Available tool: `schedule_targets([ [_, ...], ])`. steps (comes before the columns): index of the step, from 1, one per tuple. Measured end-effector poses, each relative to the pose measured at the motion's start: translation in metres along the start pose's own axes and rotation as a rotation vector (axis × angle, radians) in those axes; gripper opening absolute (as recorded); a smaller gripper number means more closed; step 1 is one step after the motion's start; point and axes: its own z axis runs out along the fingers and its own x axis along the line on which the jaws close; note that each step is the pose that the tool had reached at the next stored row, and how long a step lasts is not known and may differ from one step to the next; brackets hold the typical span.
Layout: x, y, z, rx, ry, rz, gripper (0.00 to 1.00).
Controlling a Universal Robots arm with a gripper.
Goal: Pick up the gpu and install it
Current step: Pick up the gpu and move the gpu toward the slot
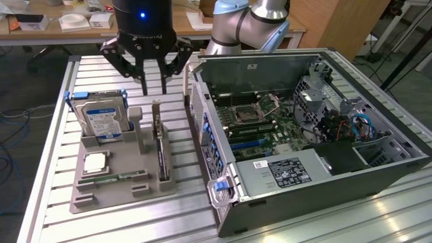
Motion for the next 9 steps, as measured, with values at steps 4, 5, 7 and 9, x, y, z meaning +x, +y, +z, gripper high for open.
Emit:
schedule_targets([
  [4,0.0000,0.0000,0.0000,0.0000,0.0000,0.000,0.47],
  [5,0.0000,0.0000,0.0000,0.0000,0.0000,0.000,0.47],
  [7,0.0000,0.0000,0.0000,0.0001,0.0000,0.000,0.47],
  [9,0.0000,0.0000,0.0000,0.0000,0.0000,0.000,0.47],
])
